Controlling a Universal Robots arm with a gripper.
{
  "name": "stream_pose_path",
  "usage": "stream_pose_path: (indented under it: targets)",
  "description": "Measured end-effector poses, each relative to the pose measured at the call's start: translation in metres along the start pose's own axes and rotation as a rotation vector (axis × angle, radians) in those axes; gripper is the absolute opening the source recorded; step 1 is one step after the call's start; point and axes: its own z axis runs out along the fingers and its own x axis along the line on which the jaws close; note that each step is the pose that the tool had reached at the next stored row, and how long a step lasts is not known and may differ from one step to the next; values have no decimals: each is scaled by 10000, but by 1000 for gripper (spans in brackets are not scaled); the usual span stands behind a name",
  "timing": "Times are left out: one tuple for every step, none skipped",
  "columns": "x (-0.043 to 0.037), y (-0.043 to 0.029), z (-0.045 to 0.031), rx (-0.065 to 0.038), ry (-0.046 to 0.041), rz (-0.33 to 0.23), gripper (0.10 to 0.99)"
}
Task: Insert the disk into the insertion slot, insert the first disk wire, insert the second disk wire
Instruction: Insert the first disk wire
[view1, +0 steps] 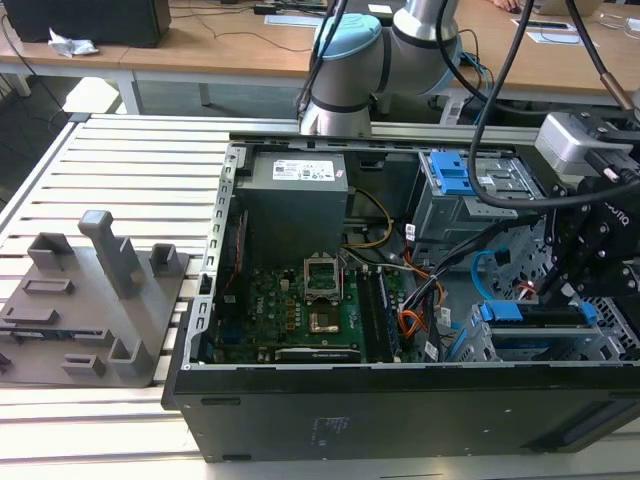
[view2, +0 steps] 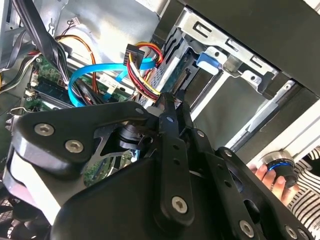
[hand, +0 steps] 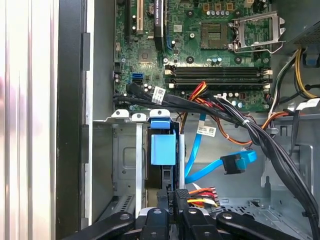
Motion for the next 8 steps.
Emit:
stream_pose_path:
  targets:
    - [-1, -1, 15, 0, -1, 0, 173]
    - [-2, -2, 32, 0, 4, 0, 173]
    - [-2, -4, 48, 0, 6, 0, 173]
    - [-3, -4, 58, 0, 6, 0, 173]
    - [-4, -5, 70, 1, 8, 0, 173]
    - [-5, -7, 86, 0, 5, 0, 173]
    - [-5, -8, 90, -1, 1, 1, 173]
    - [-5, -8, 89, 0, 1, 0, 173]
